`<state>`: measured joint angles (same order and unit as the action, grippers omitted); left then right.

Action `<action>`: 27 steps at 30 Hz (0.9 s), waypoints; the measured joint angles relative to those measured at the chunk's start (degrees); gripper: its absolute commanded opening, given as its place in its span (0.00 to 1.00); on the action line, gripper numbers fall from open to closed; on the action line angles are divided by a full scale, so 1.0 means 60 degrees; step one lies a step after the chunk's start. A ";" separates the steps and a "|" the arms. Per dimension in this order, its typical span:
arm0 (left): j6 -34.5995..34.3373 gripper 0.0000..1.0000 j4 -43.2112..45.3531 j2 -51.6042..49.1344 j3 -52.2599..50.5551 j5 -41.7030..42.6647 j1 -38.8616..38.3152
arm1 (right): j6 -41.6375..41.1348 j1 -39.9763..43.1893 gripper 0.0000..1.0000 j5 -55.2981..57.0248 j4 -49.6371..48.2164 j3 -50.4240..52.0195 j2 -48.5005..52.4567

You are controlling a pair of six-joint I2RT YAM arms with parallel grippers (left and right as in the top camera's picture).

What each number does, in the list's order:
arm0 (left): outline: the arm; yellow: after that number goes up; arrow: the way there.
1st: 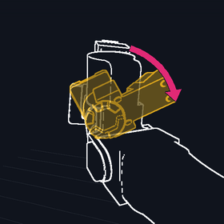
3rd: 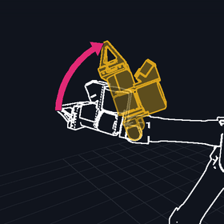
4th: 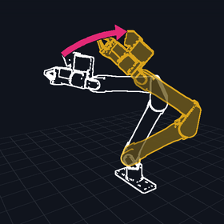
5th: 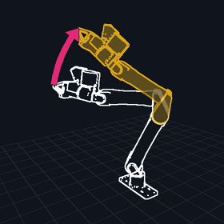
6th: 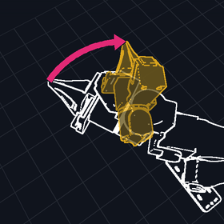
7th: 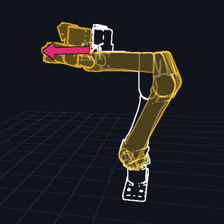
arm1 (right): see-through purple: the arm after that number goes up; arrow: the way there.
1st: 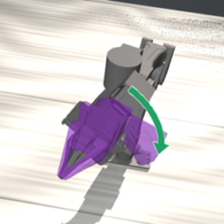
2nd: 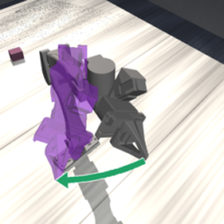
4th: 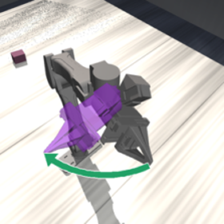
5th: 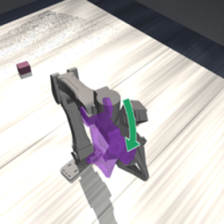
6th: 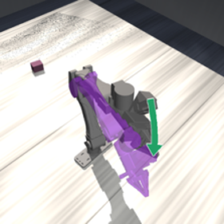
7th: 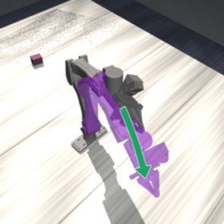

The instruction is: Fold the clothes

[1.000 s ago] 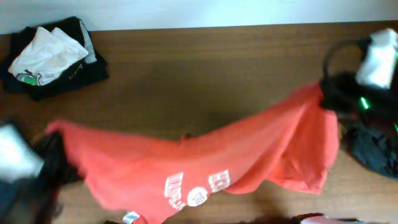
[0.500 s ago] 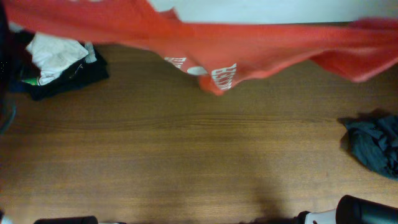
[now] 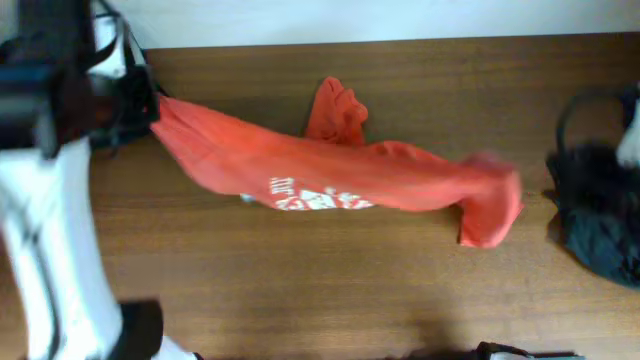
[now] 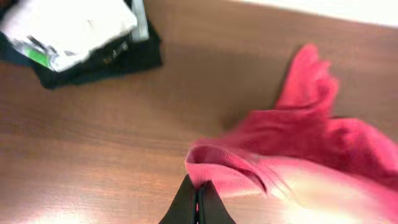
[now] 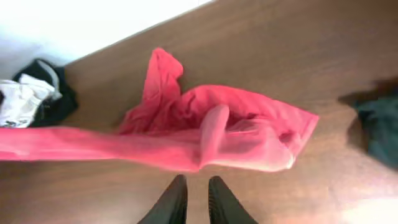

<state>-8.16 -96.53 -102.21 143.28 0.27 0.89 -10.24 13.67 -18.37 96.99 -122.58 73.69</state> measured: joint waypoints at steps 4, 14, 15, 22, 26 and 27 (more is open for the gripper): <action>-0.0004 0.10 -0.0018 0.3559 -0.1577 0.0586 -0.0011 | -0.0029 0.0000 0.06 0.0164 -0.0040 0.1315 -0.2113; -0.0109 0.57 -0.0055 0.7708 -0.7599 0.0736 -0.0011 | 0.0160 -0.0004 0.70 -0.0280 -0.0233 0.7271 -0.3224; -0.0135 0.63 -0.0018 0.7683 -0.7839 0.0634 -0.0011 | 0.0375 0.0000 0.71 -0.0517 -0.0823 0.8000 -0.3136; -0.0211 0.79 0.0798 0.6754 -0.9959 0.0444 -0.0011 | 0.1344 -0.0058 0.81 -0.2364 -0.3617 1.0222 -0.1290; -0.0211 0.79 0.1242 0.5584 -1.1085 0.0535 -0.0011 | 0.1486 -0.1290 0.80 -0.2623 -0.5220 1.0222 0.0707; -0.0211 0.79 0.1304 0.5373 -1.1187 0.0572 -0.0011 | 0.1501 -0.1719 0.81 -0.2645 -0.5584 1.0222 0.1191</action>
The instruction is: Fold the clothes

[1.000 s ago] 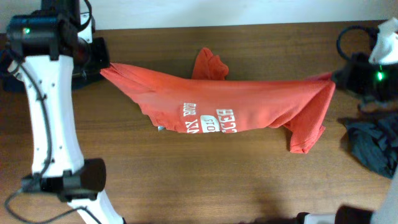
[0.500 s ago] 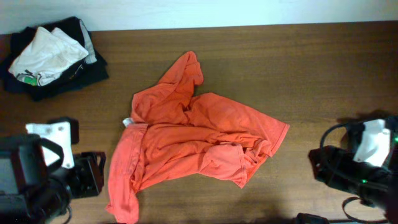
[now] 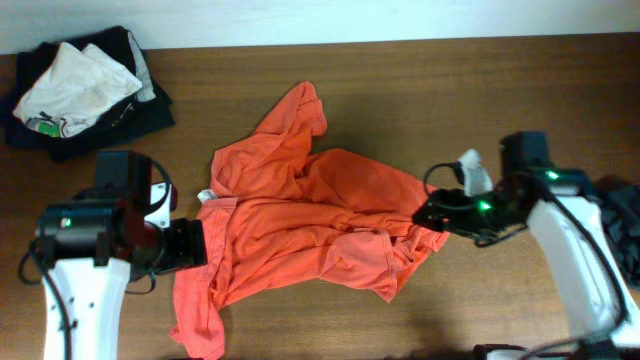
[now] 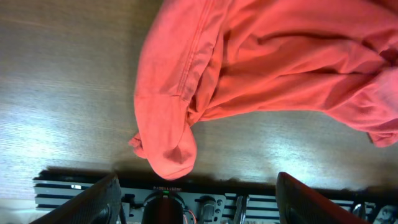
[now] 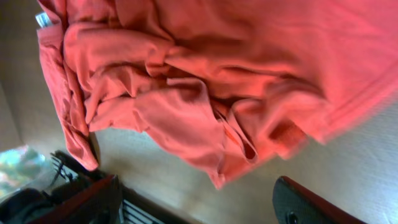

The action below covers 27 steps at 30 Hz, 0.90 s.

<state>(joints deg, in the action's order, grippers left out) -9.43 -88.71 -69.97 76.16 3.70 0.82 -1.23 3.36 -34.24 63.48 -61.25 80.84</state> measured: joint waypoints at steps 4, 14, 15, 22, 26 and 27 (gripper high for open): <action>0.0000 0.80 0.0182 -0.0656 -0.0106 0.0069 0.0000 | -0.0229 -0.1337 0.70 0.0142 -0.1439 0.0000 0.1861; 0.0000 0.80 0.0663 -0.0714 -0.0109 0.0098 0.0000 | -0.0707 -0.2073 0.38 0.0368 -0.2630 0.0007 0.4062; 0.0000 0.80 0.0659 -0.0714 -0.0109 0.0098 0.0000 | -0.0780 -0.2157 0.36 0.0372 -0.2626 0.0007 0.4065; 0.0000 0.80 0.0659 -0.0714 -0.0109 0.0098 0.0000 | -0.1282 -0.2801 0.04 0.0372 -0.2590 0.0004 0.4065; 0.0000 0.80 0.0674 -0.0714 -0.0109 0.0098 0.0000 | -0.1344 -0.2801 0.04 0.0543 -0.1005 -0.0798 0.4054; 0.0000 0.80 0.0678 -0.0714 -0.0109 0.0102 0.0000 | -0.1344 -0.2801 0.04 0.0809 -0.0317 -0.1377 0.3971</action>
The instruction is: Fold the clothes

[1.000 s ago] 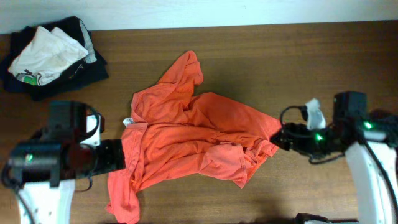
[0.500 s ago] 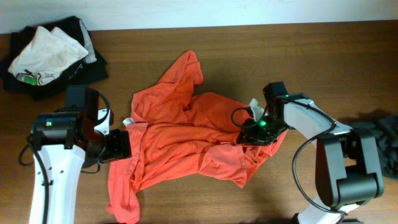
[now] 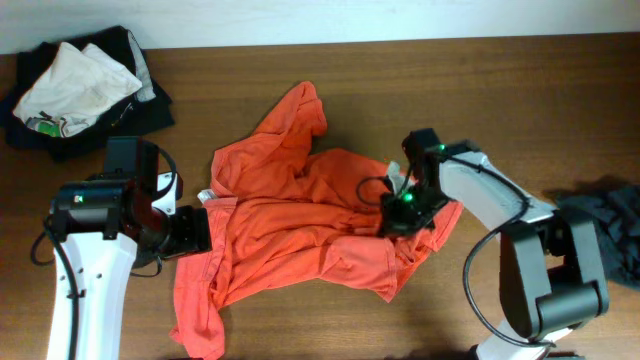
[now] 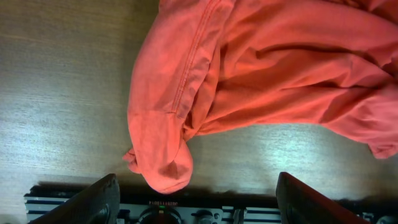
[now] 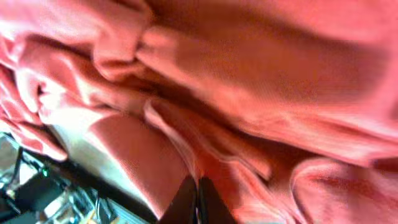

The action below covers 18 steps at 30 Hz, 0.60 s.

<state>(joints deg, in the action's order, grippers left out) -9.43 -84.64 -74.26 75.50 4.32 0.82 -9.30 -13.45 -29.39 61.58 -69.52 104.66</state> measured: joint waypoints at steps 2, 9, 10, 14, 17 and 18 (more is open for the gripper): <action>0.0000 0.80 -0.0007 0.0000 0.0000 0.0000 0.0000 | -0.0178 0.0000 0.04 0.0597 0.1056 -0.0812 -0.0433; 0.0000 0.80 -0.0415 0.0000 0.0000 0.0000 0.0000 | -0.1592 0.0612 0.04 0.3840 0.2983 -0.2710 -0.5104; 0.0000 0.80 -0.0528 0.0000 0.0000 0.0000 0.0000 | -0.1614 0.1056 0.04 0.4062 0.3162 -0.2878 -0.5574; 0.0004 0.80 -0.0889 0.0000 -0.0007 0.0233 -0.0007 | -0.1362 0.4342 0.04 0.4528 0.4335 -0.3610 -0.6018; 0.0382 0.81 -0.0954 0.0000 -0.0084 0.1144 -0.0109 | -0.0849 0.5581 0.04 0.4397 0.4714 -0.3916 -0.6153; 0.0495 0.81 -0.0954 0.0000 -0.0171 0.1479 -0.0251 | -0.0729 0.5741 0.04 0.4309 0.4765 -0.3916 -0.6149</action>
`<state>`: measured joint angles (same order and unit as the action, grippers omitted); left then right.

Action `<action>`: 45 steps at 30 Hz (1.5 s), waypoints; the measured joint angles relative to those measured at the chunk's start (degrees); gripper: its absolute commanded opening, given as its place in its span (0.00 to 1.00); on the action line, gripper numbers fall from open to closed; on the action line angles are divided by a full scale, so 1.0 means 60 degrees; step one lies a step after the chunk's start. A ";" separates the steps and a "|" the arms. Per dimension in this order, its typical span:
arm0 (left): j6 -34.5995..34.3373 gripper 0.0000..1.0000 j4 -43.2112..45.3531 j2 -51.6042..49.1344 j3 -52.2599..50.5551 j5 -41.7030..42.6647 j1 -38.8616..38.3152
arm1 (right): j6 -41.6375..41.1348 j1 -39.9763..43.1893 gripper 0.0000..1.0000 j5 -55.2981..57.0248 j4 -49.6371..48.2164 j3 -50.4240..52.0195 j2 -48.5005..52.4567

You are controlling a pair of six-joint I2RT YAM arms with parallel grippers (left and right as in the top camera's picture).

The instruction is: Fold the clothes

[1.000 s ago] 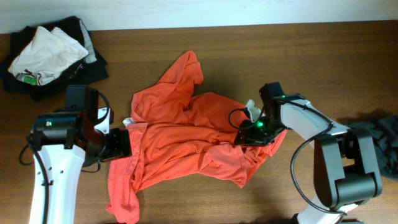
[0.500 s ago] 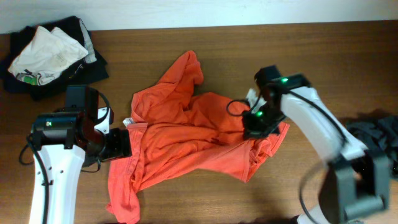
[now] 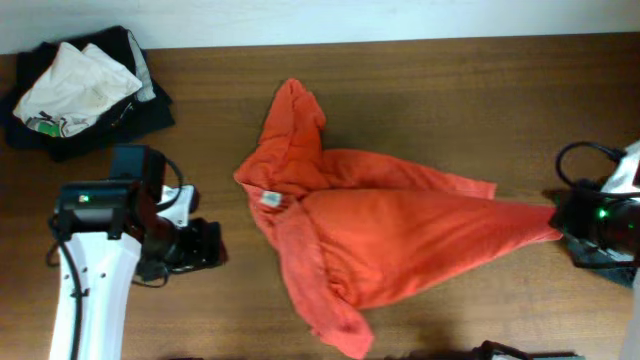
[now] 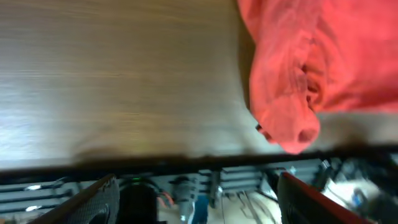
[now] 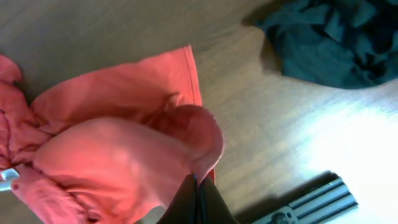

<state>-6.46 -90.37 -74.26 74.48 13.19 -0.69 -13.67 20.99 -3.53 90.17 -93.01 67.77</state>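
An orange shirt (image 3: 400, 240) lies on the wooden table, drawn out into a long point toward the right, its white neck label (image 3: 268, 199) facing up. My right gripper (image 3: 570, 222) is shut on that pointed end; in the right wrist view the fabric (image 5: 124, 143) bulges out from the closed fingertips (image 5: 198, 188). My left gripper (image 3: 205, 245) stands open on bare wood left of the shirt, touching no cloth. In the left wrist view its fingers (image 4: 99, 199) are spread wide and a shirt end (image 4: 286, 99) lies off to the right.
A pile of a white garment on black clothes (image 3: 75, 85) sits at the back left corner. A dark garment (image 5: 329, 37) lies at the table's right edge beside my right arm. The table's front edge and a metal rail (image 4: 205, 186) lie just under the left gripper.
My right gripper, shut on a fold at the shirt's middle right, now is at the table's right edge with the shirt stretched after it. The shirt has left the open left gripper's side.
First the shirt hung stretched across the table with my left gripper shut on its left end. Then it lay crumpled mid-table, both grippers open at its sides. The right gripper then shut on a fold, and now holds the shirt drawn out to the right.
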 measured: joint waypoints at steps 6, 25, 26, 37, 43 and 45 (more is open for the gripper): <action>-0.0259 0.80 0.1417 -0.0029 -0.1424 0.1665 -0.2630 | 0.0306 0.0058 0.04 -0.0339 0.0095 -0.0015 0.0393; -0.6961 0.66 0.7581 -0.3738 -0.3257 0.0011 -0.8502 | 0.0313 0.0058 0.04 -0.0386 0.0346 -0.0018 0.0809; -0.7002 0.62 0.7581 -0.3738 -0.3257 -0.0044 -0.8502 | 0.0321 0.0058 0.04 -0.0426 0.0346 -0.0018 0.0809; -0.7107 0.01 0.6666 -0.3741 -0.3242 -0.0721 -0.8480 | 0.0317 0.0058 0.04 -0.0539 0.0627 -0.0018 0.0809; -0.7107 0.17 0.2036 -0.2696 -0.1803 -0.3810 -0.5788 | 0.0317 0.0058 0.04 -0.0576 0.0659 -0.0018 0.0805; -0.6830 0.38 0.1982 -0.2022 -0.1632 -0.4248 -0.4819 | 0.0317 0.0058 0.04 -0.0572 0.0659 -0.0018 0.0809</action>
<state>-47.44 -78.48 -86.39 64.69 -12.29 -29.61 -11.77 21.34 -6.96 94.13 -93.12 72.62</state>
